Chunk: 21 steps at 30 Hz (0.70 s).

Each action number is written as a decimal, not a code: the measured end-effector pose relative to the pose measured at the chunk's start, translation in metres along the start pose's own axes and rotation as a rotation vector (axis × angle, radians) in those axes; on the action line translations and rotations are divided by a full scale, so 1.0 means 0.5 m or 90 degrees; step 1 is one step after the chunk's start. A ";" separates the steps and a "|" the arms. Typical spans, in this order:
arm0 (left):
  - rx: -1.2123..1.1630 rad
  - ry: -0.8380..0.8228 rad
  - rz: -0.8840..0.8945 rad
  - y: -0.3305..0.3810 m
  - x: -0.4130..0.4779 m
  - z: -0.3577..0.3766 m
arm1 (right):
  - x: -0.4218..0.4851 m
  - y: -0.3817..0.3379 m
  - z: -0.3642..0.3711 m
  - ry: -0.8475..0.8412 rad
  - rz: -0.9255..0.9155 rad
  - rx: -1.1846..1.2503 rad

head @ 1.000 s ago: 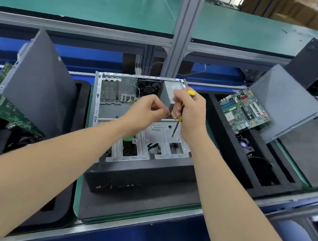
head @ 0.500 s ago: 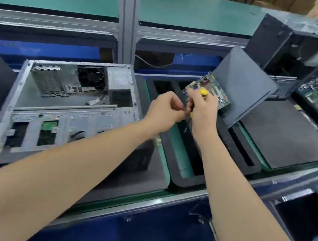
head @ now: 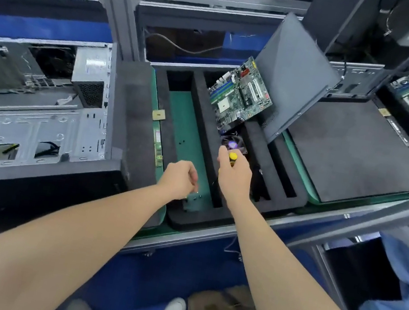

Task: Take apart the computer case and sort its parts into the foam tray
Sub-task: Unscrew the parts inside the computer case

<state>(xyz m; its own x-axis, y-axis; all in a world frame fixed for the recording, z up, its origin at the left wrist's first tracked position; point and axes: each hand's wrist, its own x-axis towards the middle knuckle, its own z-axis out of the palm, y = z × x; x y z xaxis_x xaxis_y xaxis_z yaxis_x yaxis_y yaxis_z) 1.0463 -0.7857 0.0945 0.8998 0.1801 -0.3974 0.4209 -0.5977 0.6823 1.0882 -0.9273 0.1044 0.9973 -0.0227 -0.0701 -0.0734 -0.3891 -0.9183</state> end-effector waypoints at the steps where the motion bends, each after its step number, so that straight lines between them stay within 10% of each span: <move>1: -0.004 -0.002 -0.008 -0.004 0.005 0.000 | 0.004 0.002 -0.002 -0.003 0.002 0.002; 21: -0.115 0.328 0.191 -0.054 -0.120 -0.481 | -0.077 -0.479 0.262 -0.103 -0.455 0.061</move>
<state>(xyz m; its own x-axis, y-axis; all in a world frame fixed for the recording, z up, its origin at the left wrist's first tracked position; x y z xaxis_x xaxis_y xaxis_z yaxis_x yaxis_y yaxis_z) 1.0087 -0.5927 0.2475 0.9028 0.4051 0.1441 0.1133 -0.5476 0.8290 1.0667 -0.7123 0.2760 0.7890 0.3453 0.5081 0.5862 -0.1756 -0.7909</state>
